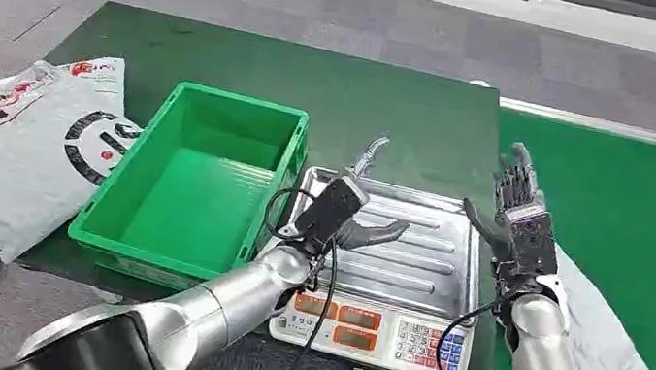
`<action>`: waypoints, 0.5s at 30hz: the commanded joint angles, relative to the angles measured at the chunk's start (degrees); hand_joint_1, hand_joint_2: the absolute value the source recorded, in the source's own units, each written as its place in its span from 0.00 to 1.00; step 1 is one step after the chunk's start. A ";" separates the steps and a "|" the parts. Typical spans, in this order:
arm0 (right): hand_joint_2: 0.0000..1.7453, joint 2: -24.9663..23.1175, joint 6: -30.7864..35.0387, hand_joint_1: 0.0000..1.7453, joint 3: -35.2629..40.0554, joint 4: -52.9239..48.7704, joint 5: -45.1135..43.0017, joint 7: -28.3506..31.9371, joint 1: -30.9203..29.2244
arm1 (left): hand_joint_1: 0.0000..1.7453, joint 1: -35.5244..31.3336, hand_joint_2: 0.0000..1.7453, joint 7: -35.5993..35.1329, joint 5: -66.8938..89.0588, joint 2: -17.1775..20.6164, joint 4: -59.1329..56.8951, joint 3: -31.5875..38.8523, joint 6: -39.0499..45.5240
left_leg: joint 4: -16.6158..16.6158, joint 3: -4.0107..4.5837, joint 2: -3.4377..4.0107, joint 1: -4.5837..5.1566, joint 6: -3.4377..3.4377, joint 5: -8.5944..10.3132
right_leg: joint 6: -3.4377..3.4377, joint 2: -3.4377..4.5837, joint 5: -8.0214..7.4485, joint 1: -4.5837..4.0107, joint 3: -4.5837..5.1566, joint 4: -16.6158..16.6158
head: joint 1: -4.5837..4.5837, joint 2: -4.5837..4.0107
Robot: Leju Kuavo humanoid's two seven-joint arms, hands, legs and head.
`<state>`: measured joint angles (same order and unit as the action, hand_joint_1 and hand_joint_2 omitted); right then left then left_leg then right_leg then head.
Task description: Moved the parcel from conveyor to table for the left to box.
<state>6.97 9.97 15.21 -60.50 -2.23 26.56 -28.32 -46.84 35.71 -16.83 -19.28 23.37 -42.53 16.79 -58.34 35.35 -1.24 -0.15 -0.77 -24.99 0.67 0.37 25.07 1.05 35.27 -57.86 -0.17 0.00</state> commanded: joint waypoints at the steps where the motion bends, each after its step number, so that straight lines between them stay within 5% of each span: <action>1: 1.00 -1.32 2.31 0.00 1.18 -3.19 1.31 -1.66 3.18 | 0.00 -0.97 1.00 0.85 0.23 -0.72 -2.38 2.05 -0.30 | 0.09 -0.19 0.09 -0.07 -0.02 -0.05 | -0.07 -0.03 0.02 -0.09 -0.22 0.14 | -0.02 0.00; 15: 1.00 -0.86 2.21 0.00 0.61 -2.82 1.50 -2.31 2.10 | 0.00 -0.83 1.00 0.01 0.50 -0.72 -1.73 1.99 -0.16 | 0.01 -0.08 0.15 -0.03 0.00 -0.04 | -0.04 0.05 0.00 -0.05 -0.08 0.06 | 0.00 0.00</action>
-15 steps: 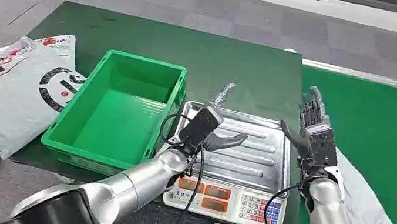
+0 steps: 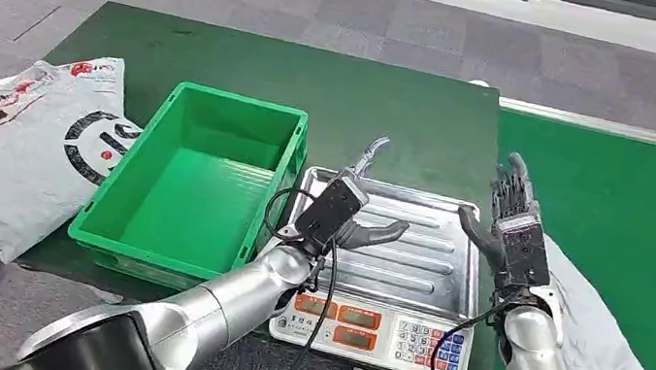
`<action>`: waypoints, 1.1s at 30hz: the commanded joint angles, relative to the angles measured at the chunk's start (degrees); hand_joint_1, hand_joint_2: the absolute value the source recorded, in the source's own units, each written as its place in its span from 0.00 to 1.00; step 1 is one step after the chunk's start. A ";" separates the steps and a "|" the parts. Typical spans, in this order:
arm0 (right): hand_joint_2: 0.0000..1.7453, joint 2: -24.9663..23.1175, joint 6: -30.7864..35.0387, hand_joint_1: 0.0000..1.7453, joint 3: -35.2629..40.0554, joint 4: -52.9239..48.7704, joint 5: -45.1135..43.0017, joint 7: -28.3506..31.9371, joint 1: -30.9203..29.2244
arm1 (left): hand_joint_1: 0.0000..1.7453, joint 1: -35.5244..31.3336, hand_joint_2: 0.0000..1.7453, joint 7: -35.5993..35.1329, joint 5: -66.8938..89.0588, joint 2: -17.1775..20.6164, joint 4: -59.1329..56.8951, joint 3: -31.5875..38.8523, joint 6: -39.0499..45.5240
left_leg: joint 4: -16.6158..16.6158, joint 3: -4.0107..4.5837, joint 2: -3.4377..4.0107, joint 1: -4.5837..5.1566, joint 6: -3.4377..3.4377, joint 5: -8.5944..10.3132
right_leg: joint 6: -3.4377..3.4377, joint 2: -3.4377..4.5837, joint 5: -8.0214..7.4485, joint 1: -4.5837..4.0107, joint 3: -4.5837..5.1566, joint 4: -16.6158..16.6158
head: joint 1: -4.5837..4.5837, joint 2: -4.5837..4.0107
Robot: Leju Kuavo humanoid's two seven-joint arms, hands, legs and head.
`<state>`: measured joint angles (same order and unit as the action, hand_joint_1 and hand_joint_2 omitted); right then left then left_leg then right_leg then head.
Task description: Moved the parcel from conveyor to table for the left to box.
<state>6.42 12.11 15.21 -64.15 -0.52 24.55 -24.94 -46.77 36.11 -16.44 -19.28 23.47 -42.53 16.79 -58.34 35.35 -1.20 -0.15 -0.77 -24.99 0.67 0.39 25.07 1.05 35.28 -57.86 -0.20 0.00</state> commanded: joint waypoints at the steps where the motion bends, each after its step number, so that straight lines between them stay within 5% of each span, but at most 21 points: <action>1: 1.00 -0.31 0.07 0.00 0.61 0.83 -0.20 -0.30 -1.27 | 0.00 -0.90 1.00 -0.38 0.11 -0.72 -1.84 1.99 -0.16 | 0.06 -0.18 0.18 -0.04 0.00 -0.06 | -0.06 0.05 0.01 -0.07 -0.18 0.12 | 0.00 0.00; 33: 1.00 0.41 -1.04 0.00 1.39 5.37 -1.52 2.24 -2.62 | 0.00 -0.78 1.00 0.63 0.77 -0.72 -2.92 3.14 -0.38 | 0.05 -0.16 0.15 -0.03 0.00 -0.05 | -0.05 0.04 0.00 -0.05 -0.16 0.10 | 0.00 0.00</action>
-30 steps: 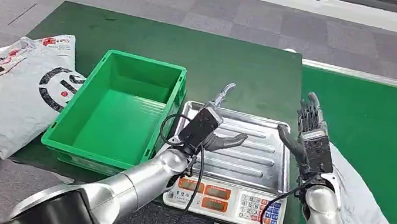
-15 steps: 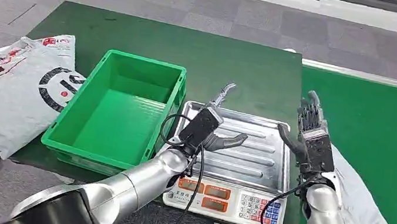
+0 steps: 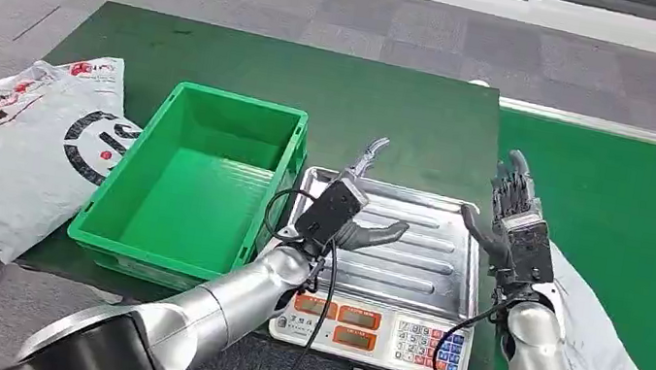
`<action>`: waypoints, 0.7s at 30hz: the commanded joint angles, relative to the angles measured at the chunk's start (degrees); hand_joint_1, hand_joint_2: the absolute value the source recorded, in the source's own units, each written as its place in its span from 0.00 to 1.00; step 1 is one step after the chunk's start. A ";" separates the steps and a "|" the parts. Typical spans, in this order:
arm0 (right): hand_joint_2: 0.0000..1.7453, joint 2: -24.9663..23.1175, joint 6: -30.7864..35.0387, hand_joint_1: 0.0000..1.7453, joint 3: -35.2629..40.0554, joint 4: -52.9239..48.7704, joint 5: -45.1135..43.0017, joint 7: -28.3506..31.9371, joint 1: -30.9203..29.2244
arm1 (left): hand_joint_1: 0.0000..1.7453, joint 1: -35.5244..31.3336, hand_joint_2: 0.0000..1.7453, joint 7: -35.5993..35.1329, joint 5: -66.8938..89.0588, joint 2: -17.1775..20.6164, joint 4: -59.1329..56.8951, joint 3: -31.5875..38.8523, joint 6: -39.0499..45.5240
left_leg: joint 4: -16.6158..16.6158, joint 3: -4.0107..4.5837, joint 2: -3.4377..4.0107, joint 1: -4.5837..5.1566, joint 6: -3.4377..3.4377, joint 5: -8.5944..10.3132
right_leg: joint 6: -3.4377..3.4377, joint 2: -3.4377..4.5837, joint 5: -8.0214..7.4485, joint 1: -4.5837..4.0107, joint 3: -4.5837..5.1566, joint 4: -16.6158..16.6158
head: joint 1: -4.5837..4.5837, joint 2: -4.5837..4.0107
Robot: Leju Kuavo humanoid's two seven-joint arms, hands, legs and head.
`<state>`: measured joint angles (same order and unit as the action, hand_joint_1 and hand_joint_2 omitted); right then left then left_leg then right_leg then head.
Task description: Moved the parcel from conveyor to table for the left to box.
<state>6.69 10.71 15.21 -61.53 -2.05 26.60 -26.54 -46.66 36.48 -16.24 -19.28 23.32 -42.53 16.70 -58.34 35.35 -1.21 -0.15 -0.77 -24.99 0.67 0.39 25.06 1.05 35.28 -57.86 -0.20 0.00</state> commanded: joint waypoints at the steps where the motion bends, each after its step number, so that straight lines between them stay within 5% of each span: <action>1: 1.00 -0.02 0.56 0.00 1.42 2.18 0.25 0.06 -0.58 | 0.00 -0.86 1.00 0.34 0.71 -0.72 -2.82 3.28 -0.34 | 0.07 -0.23 0.18 -0.06 0.00 -0.07 | -0.07 0.04 0.00 -0.09 -0.24 0.15 | 0.02 0.00; 21: 1.00 -0.94 0.22 0.00 0.66 2.58 1.42 -1.11 -1.79 | 0.00 -0.85 1.00 -0.19 1.46 -0.72 -2.26 3.81 -0.73 | 0.03 -0.14 0.17 -0.02 0.00 -0.06 | -0.05 0.06 0.01 -0.04 -0.12 0.06 | 0.00 0.00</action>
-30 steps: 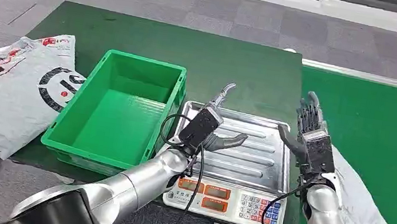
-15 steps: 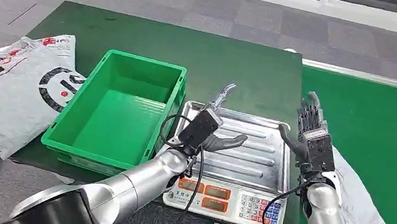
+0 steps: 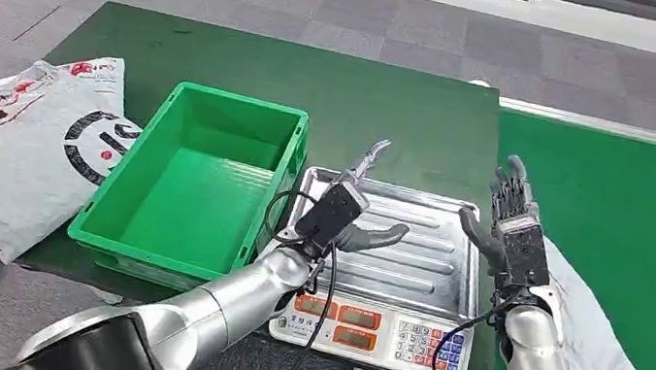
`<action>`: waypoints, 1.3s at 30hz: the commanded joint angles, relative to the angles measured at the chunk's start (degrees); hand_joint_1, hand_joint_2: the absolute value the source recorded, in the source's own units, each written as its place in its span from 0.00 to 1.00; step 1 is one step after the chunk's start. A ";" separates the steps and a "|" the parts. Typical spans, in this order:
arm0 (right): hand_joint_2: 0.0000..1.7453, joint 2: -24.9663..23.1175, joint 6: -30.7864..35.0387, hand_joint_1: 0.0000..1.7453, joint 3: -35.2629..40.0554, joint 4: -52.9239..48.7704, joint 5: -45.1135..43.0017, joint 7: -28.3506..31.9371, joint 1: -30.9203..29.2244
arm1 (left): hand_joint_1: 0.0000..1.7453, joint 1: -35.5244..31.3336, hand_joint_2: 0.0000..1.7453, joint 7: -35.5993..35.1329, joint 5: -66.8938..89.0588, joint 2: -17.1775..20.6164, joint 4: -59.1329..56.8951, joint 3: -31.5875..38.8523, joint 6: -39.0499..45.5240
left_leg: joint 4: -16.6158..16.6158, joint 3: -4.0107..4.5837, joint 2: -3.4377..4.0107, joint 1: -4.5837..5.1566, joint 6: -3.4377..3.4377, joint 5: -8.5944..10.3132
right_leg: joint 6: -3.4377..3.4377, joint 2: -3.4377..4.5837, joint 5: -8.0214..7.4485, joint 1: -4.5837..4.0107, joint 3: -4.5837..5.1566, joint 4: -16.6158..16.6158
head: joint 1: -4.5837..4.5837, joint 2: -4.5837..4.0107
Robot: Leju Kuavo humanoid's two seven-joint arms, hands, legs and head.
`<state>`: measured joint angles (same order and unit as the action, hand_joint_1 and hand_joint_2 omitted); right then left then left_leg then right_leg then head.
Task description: Moved the parcel from conveyor to table for the left to box.
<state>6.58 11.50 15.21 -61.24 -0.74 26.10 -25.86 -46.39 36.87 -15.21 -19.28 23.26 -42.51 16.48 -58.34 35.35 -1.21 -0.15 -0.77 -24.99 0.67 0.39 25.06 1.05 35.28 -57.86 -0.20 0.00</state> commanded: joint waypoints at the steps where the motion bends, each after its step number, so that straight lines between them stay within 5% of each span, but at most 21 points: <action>1: 1.00 -0.82 -0.74 0.00 0.69 2.67 0.16 -0.61 -2.72 | 0.00 -1.14 1.00 -0.63 0.44 -0.72 -2.14 3.69 -0.45 | 0.04 -0.17 0.23 -0.03 0.00 -0.07 | -0.06 0.10 0.00 -0.06 -0.14 0.08 | 0.00 0.00; 20: 1.00 -1.37 -1.88 0.00 1.56 5.87 0.26 -0.29 -5.60 | 0.00 -0.96 1.00 0.03 1.42 -0.72 -2.46 5.83 -0.05 | 0.31 -0.56 0.46 -0.09 0.00 -0.07 | -0.15 0.18 -0.07 -0.16 -0.54 0.43 | 0.00 0.00; 39: 1.00 -1.52 -1.80 0.00 1.54 5.87 0.60 -0.42 -5.52 | 0.00 -0.78 1.00 0.19 2.53 -0.72 -2.55 6.99 -0.30 | 0.02 -0.10 0.16 -0.03 -0.01 -0.04 | -0.05 0.08 -0.02 -0.05 -0.09 0.06 | 0.00 0.00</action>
<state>5.70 9.75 15.21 -59.19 -0.31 25.81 -28.97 -46.26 37.07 -13.59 -19.28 23.23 -39.69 16.33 -58.34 35.35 -1.23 -0.15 -0.77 -24.98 0.67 0.37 25.06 1.05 35.26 -57.86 -0.20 0.00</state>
